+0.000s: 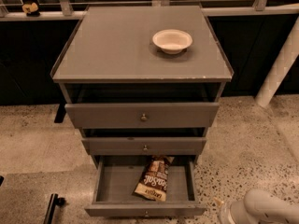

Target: Pick brown chip bag from bottom drawer and place on counter

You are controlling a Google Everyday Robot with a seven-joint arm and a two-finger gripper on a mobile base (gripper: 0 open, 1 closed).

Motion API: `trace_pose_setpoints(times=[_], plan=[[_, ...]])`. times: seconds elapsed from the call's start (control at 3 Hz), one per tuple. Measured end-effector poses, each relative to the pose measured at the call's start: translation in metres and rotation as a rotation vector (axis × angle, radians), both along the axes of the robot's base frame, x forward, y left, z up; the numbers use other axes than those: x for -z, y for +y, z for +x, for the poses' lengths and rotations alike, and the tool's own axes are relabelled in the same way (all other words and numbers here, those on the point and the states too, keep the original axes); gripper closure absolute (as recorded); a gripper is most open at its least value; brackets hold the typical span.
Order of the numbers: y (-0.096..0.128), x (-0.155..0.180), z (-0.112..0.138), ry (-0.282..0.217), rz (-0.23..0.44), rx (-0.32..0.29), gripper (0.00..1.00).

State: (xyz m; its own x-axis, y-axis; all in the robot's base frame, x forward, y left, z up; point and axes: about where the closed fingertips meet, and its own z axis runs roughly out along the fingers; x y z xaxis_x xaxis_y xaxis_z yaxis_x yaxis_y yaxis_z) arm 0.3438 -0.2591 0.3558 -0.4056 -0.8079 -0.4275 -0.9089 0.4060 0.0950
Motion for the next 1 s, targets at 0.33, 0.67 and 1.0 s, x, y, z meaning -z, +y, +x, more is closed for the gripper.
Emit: trace_pose_setpoints(times=[0.33,0.67,1.0], plan=[[0.019,0.036,0.017,0.021,0.021,-0.007,0.00],[0.047,0.064,0.044,0.061,0.044,-0.002,0.00],[0.094,0.084,0.073,0.100,0.054,-0.011,0.00]])
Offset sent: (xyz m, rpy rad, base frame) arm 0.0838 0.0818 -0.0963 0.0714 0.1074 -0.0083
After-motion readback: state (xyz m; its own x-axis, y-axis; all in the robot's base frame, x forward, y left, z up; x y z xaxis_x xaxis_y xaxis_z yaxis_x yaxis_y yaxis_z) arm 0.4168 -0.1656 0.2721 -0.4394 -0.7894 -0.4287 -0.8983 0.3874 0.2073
